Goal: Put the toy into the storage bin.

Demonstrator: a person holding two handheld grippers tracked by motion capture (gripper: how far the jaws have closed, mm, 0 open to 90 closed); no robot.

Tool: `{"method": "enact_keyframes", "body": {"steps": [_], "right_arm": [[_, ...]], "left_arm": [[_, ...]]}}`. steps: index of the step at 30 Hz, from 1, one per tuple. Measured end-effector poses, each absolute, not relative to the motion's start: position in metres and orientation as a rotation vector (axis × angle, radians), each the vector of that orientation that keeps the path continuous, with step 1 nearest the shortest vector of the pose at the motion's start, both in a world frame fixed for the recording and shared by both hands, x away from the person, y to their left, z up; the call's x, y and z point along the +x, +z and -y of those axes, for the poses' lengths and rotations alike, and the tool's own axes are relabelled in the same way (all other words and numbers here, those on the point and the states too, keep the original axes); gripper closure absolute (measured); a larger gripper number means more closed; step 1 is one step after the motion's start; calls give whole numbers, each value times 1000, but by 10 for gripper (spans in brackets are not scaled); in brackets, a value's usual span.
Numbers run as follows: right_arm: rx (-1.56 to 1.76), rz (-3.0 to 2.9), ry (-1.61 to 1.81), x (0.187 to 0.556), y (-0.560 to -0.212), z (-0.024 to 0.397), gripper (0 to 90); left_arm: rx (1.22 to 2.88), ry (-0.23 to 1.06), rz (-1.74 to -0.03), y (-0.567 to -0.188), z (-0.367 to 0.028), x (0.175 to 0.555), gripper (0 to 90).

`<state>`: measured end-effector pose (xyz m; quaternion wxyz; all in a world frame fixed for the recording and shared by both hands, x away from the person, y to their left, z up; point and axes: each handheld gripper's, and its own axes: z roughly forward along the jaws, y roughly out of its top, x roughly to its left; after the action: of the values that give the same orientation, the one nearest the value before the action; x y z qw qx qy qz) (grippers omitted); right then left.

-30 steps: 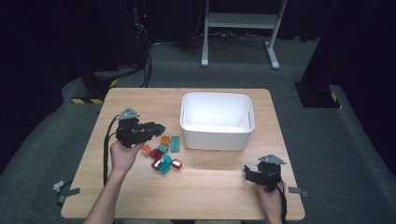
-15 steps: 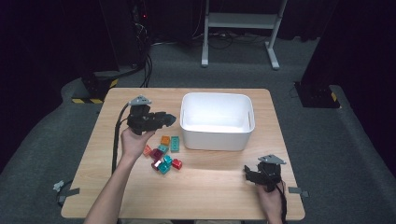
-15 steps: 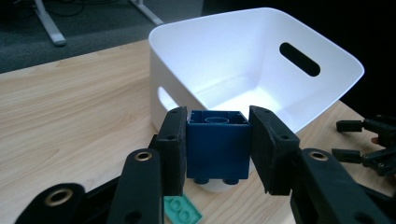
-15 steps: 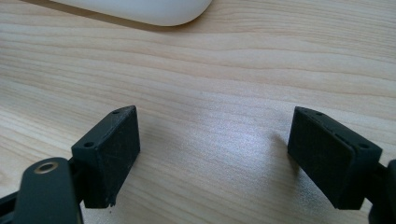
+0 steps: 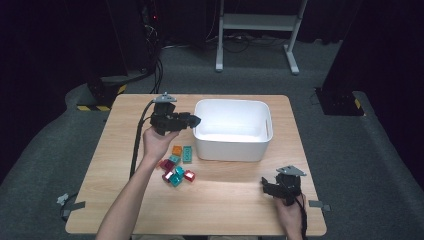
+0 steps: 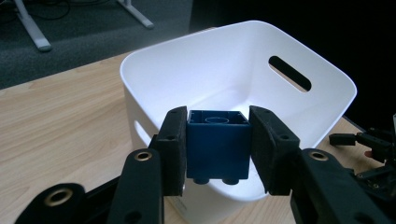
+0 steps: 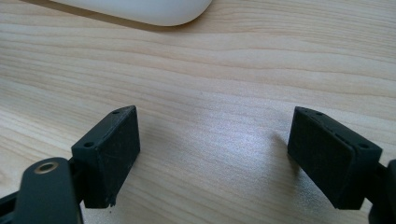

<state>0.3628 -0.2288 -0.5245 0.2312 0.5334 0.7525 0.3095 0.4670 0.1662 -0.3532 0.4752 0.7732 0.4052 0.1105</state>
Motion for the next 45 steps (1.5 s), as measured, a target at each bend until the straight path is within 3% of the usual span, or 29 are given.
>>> {"method": "enact_keyframes", "body": {"steps": [19, 24, 45], "right_arm": [[1463, -2072, 852, 363, -524, 229, 169], [1464, -2074, 853, 363, -524, 228, 168], [1464, -2075, 854, 362, -524, 228, 168]], "left_arm": [[1970, 256, -948, -369, -121, 485, 578], [1993, 264, -963, -374, -118, 486, 465], [1904, 381, -1022, -360, -181, 451, 414]]}}
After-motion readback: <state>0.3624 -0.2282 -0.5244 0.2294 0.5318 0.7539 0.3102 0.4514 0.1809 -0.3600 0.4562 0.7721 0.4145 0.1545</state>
